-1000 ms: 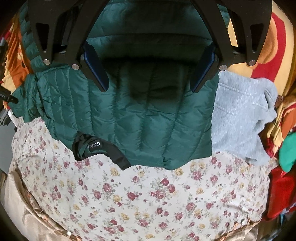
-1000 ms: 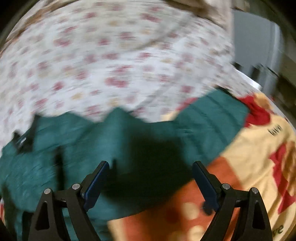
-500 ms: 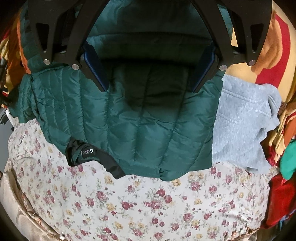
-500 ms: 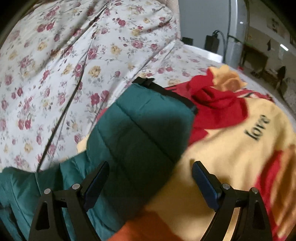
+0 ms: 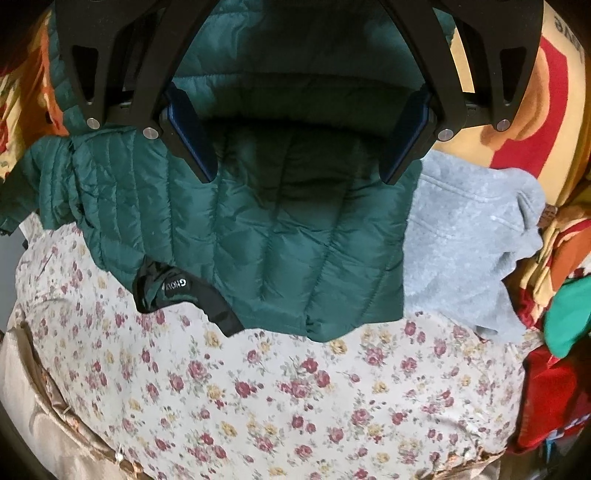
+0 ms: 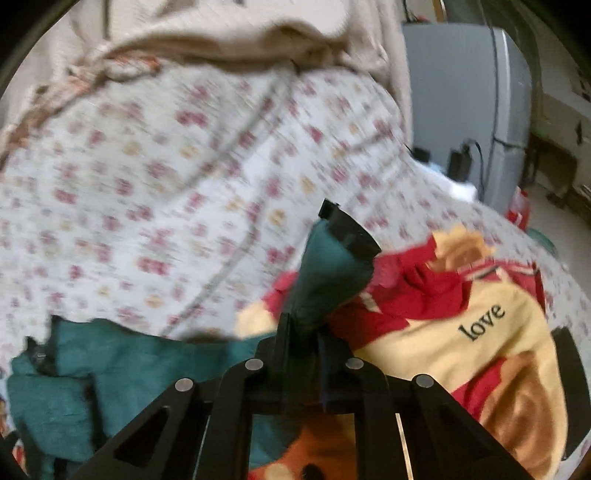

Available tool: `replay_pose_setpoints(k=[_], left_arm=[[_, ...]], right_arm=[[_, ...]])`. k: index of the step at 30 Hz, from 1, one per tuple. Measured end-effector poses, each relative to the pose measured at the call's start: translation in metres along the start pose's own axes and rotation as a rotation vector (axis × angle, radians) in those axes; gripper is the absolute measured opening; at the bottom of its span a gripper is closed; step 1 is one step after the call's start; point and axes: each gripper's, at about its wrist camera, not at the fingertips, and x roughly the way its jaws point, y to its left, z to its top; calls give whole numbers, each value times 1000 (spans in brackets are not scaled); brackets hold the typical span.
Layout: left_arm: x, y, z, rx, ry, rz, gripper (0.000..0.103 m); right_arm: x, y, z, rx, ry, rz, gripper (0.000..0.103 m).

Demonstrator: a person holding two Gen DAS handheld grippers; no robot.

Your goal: Fold large clothes

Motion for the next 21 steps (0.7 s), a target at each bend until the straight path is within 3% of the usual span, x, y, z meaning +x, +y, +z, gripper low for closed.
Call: replay_pose_setpoints(k=[4, 10, 15, 16, 17, 18, 19, 21], left_arm=[[-10, 7, 3, -26, -17, 6, 89], [-21, 20, 8, -77, -34, 0, 89], [-22, 30, 12, -114, -30, 0, 89], [-23, 32, 12, -125, -28, -7, 89], [-24, 34, 13, -132, -28, -13, 89], [-24, 35, 13, -138, -30, -16, 89], [-25, 36, 13, -142, -32, -15, 89], [-25, 37, 14, -149, -31, -17, 89]], right_arm=[[-41, 48, 7, -120, -49, 117, 8], [-77, 168, -4, -344, -52, 343, 4], [-69, 220, -17, -422, -53, 396, 5], [-59, 221, -18, -419, -19, 389, 12], [-51, 216, -21, -419, 6, 358, 38], [-46, 212, -24, -417, 20, 334, 55], [-38, 203, -29, -410, 40, 313, 81], [-26, 178, -40, -386, 58, 278, 84]])
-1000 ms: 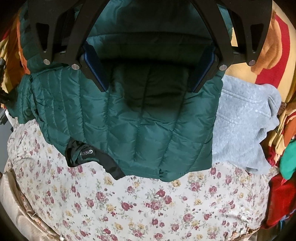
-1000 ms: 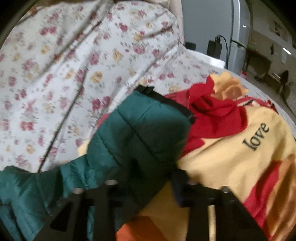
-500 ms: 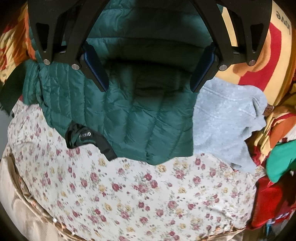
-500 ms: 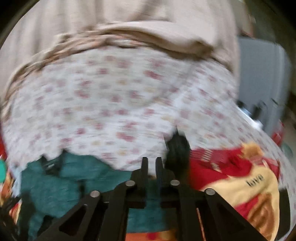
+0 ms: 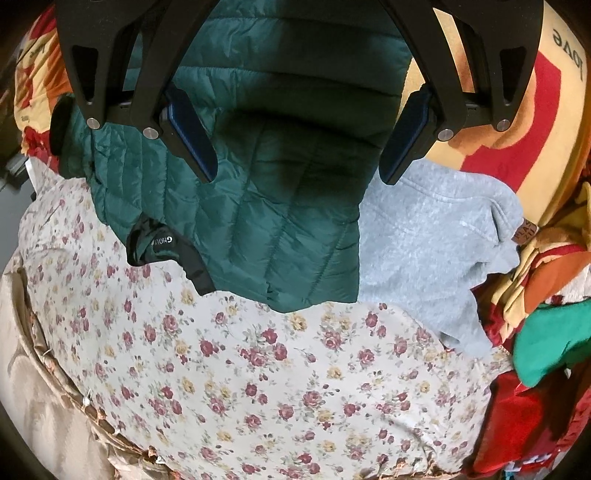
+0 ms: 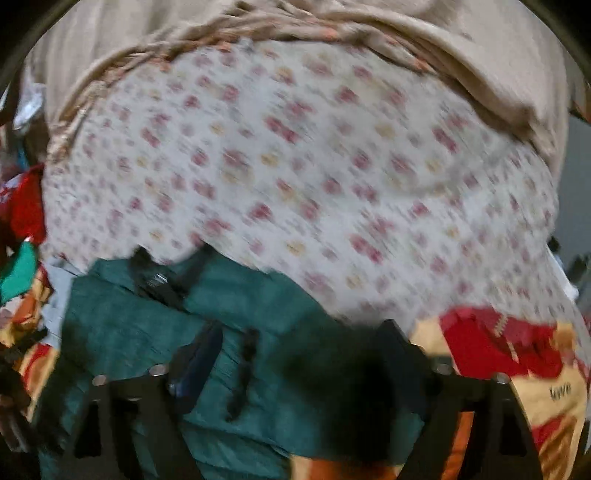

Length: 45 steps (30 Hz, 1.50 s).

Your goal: Fold large clothes

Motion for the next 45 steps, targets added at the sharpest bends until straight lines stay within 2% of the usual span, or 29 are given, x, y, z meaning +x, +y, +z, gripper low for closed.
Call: replay_pose_setpoints(k=[6, 10, 11, 12, 13, 14, 16, 20, 24, 27, 31, 36, 40, 45], left_arm=[[11, -2, -4, 0, 30, 12, 89], [20, -9, -10, 34, 50, 28, 89], [22, -10, -11, 43, 54, 32, 89], [23, -11, -11, 52, 58, 37, 89], [24, -11, -12, 54, 58, 40, 89], [24, -11, -12, 51, 56, 40, 89], [24, -9, -11, 43, 51, 36, 89], [19, -7, -8, 36, 38, 41, 89], [5, -6, -3, 29, 4, 35, 89], [-5, -2, 1, 20, -15, 30, 89], [-17, 11, 8, -29, -38, 19, 89], [-24, 29, 17, -97, -47, 10, 89], [-30, 41, 23, -134, -64, 5, 89], [-28, 51, 28, -166, -70, 3, 89]], right_arm=[[32, -70, -80, 149, 168, -48, 84], [69, -90, -113, 198, 200, -80, 84], [81, -94, -119, 201, 222, -100, 80], [91, -100, -123, 216, 237, -117, 70], [97, -108, -126, 255, 245, -106, 37], [97, -114, -126, 292, 245, -93, 20], [85, -125, -119, 364, 199, -59, 17], [43, -114, -93, 338, 117, 39, 17], [-5, -78, -57, 283, 26, 174, 17], [-21, -40, -29, 229, -10, 275, 17], [-26, 25, -4, 140, -14, 409, 17], [4, 120, 19, 24, 51, 576, 17], [44, 191, 16, -33, 151, 674, 17], [110, 267, -5, -55, 287, 723, 17]])
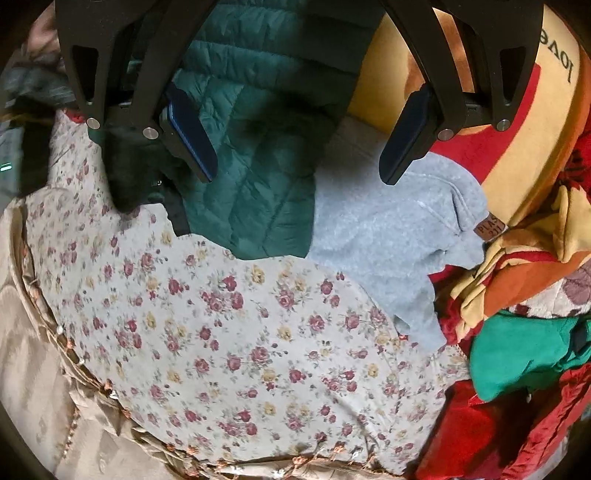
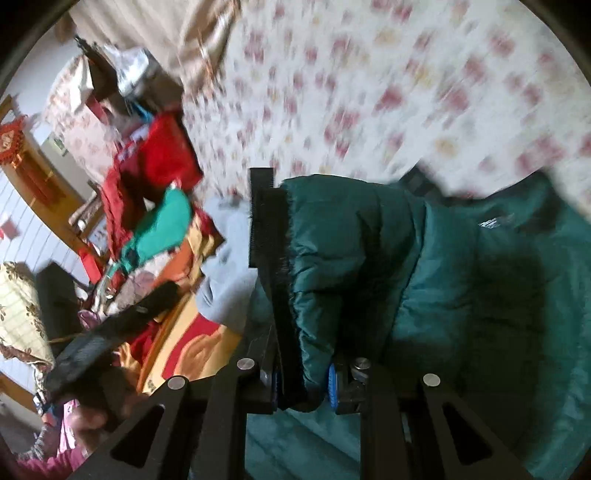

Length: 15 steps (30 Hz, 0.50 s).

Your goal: Fold large clothes

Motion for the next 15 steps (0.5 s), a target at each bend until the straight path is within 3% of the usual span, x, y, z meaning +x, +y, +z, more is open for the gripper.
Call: replay_pose_setpoints(k=[3, 4, 5, 8, 11, 15], left_arm=[[7, 2, 1, -8, 14, -10, 89], [8, 2, 1, -11, 21, -17, 89], [10, 2, 1, -13, 30, -28, 89], [16, -2, -2, -11, 57, -68, 89], [22, -11, -8, 6, 79, -103, 90], [34, -25, -19, 51, 109, -120, 97]], right_arm=[[46, -9, -4, 60, 46, 6, 18], [54, -11, -7, 75, 55, 7, 27], [59, -13, -7, 88, 64, 10, 46], [45, -12, -11, 94, 44, 72, 74], [2, -8, -19, 55, -5, 59, 74], [-76, -27, -40, 23, -91, -40, 75]])
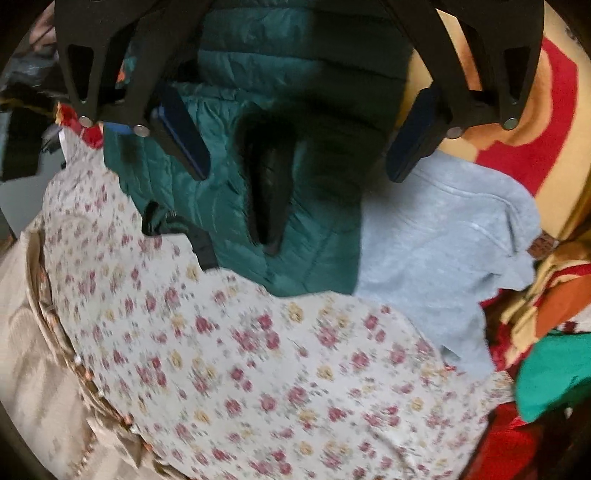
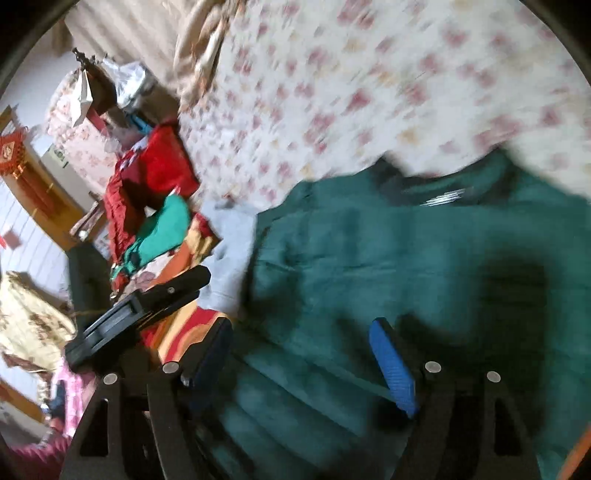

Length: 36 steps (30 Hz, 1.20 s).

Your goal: Fold large clothes

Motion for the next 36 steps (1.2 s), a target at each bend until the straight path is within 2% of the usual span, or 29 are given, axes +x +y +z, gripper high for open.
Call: replay_pose_setpoints(k=[3, 5, 6, 7, 8, 9, 11, 15, 17, 18, 21, 23, 26, 28, 30, 33, 36], left_arm=[[22, -11, -6, 27, 54, -12, 97], [36, -16, -9, 50, 66, -16, 97], [45, -18, -11, 60, 76, -16, 89], [53, -19, -13, 66, 95, -23, 74], [60, -21, -14, 78, 120, -16, 32], [65, -24, -15, 103, 144, 5, 25], [62, -27, -16, 121, 113, 2, 20], [42, -29, -7, 145, 41, 24, 16], [35, -25, -1, 142, 29, 66, 15], [33, -21, 0, 145, 34, 106, 15], [38, -13, -1, 138, 71, 158, 14], [43, -8, -1, 123, 82, 168, 14], [44, -5, -1, 115, 78, 167, 18], [44, -5, -1, 118, 73, 172, 26], [41, -4, 2, 117, 56, 193, 51], [28, -6, 7, 96, -9, 164, 64], [18, -14, 7, 135, -72, 172, 67]], right_arm=[[-52, -32, -15, -2, -52, -141, 77], [-82, -61, -26, 46, -92, -244, 77], [-94, -78, -32, 95, -104, -286, 77], [-103, -92, -36, 134, -110, -306, 77], [-112, -108, -41, 172, -117, -328, 76], [-119, -120, -46, 194, -125, -345, 75], [-120, -135, -51, 217, -136, -371, 62], [-96, -146, -47, 228, -113, -380, 58], [-80, -140, -39, 201, -112, -365, 58], [-75, -138, -36, 185, -113, -361, 58], [-47, -131, -20, 143, -108, -353, 58], [-26, -133, -12, 142, -82, -355, 59], [-6, -134, -10, 140, -36, -410, 59], [-9, -129, -7, 133, -24, -431, 59], [-20, -122, -4, 137, -35, -453, 59], [-31, -98, 5, 86, -96, -410, 63], [-13, -74, 16, 26, -90, -344, 66]])
